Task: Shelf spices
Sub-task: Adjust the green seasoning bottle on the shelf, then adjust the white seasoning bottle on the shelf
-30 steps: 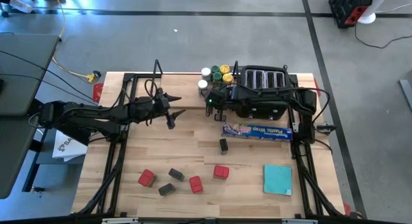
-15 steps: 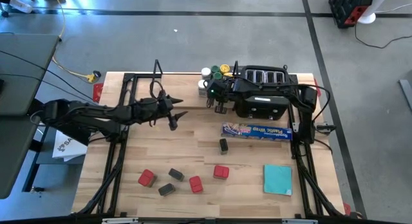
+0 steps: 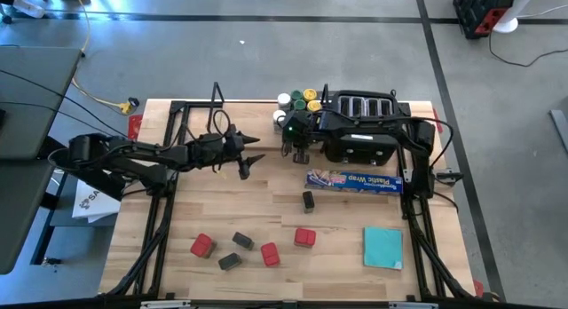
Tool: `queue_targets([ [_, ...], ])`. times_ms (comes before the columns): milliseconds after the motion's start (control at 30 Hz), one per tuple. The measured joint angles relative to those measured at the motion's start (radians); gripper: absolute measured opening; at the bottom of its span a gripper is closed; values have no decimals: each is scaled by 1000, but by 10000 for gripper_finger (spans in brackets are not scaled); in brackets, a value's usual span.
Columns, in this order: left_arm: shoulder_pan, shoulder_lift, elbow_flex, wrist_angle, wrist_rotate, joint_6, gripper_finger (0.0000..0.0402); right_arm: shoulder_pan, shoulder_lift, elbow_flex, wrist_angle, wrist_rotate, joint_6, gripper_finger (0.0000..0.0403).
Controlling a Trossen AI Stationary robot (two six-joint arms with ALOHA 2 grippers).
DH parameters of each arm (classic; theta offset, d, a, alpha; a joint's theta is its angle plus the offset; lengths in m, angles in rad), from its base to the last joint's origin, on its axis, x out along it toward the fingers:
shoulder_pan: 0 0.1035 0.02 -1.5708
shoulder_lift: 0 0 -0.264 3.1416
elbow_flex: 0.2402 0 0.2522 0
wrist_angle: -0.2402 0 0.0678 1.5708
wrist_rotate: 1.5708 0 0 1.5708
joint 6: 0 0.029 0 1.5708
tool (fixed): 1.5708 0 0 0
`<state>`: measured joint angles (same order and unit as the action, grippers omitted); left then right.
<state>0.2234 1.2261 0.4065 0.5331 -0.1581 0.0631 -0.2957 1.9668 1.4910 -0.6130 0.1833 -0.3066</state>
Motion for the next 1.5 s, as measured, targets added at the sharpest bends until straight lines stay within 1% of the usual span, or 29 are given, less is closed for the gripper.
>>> queue_targets([
  [133,9,24,0,-3,0,-12,273,-15,21,0,41,13,0,0],
  [233,8,28,0,-4,0,-22,273,-17,30,0,67,49,-9,0],
  [300,8,28,0,-3,1,-29,273,-22,30,0,83,53,-14,0],
  [433,12,28,0,-2,55,-37,273,-39,28,0,122,53,-26,0],
  [567,13,28,0,-2,67,-50,273,-50,13,0,151,53,-68,0],
  [667,13,28,0,-2,67,-63,273,-51,-21,0,150,52,-99,0],
  [800,17,28,0,7,68,-85,273,-45,-100,0,140,48,-114,0],
  [933,57,28,23,10,84,-94,273,-33,-169,0,113,46,-92,0],
  [1000,95,36,59,-11,121,-111,273,-26,-201,0,96,44,-65,0],
  [1100,147,79,149,-121,193,-99,268,-10,-229,0,49,43,-23,0],
  [1200,168,157,226,-190,246,-49,248,10,-243,0,-11,55,18,0],
  [1300,180,239,278,-189,308,-3,215,29,-248,0,-77,79,53,0],
  [1400,196,319,317,-196,295,18,174,45,-248,0,-129,111,94,0],
  [1500,221,390,364,-191,306,27,134,58,-248,0,-167,144,126,0],
])
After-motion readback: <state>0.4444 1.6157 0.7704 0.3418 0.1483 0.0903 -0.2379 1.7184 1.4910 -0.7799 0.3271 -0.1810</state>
